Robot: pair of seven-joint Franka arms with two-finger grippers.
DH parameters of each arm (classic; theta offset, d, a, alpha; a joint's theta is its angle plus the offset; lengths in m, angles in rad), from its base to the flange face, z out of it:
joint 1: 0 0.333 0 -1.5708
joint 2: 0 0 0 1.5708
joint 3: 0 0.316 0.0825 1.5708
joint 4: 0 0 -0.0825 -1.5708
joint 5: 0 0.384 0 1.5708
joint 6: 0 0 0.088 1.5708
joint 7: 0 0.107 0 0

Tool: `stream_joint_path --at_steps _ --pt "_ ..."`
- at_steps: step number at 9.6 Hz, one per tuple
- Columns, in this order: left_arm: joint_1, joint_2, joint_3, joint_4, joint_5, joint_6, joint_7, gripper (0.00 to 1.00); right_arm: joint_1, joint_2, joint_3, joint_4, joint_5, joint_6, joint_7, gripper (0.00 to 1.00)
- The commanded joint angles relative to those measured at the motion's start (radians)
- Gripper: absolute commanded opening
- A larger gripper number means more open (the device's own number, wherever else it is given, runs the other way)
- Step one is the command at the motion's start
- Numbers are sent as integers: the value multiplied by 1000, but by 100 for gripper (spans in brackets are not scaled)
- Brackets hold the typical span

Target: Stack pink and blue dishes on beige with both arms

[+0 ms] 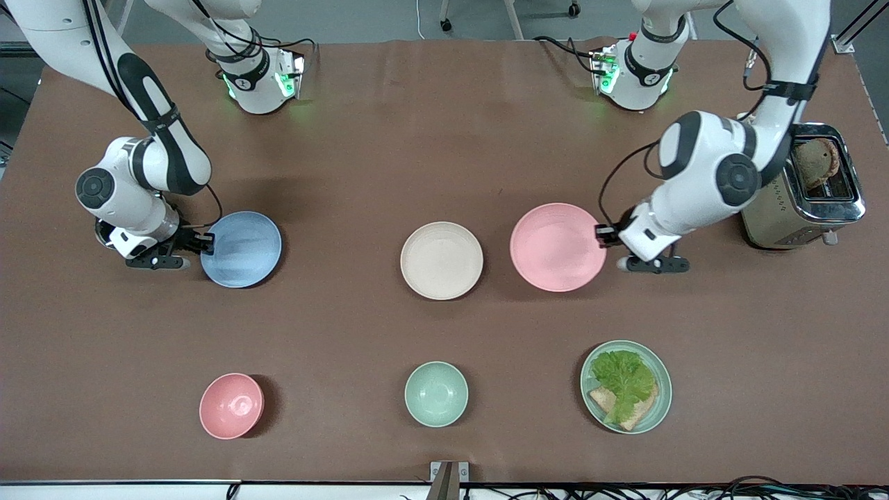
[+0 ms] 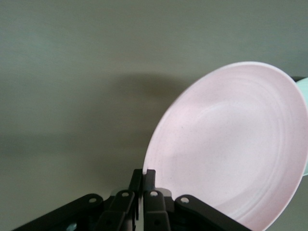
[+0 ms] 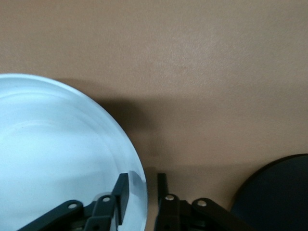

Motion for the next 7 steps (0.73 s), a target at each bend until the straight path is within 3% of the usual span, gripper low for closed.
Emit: stream_joint_path --at_steps 1,4,6,7 --pt "-91 96 -30 21 -8 100 -145 0 -18 -30 11 -4 21 -22 0 2" --pt "-217 211 -24 46 1 281 -267 0 -19 -30 11 11 23 -37 -2 1" --pt "-242 259 -24 49 1 352 -285 0 -19 -45 12 19 23 -59 -3 1" --pt "-267 282 -22 49 1 375 -290 0 -19 -59 12 58 23 -144 -3 1"
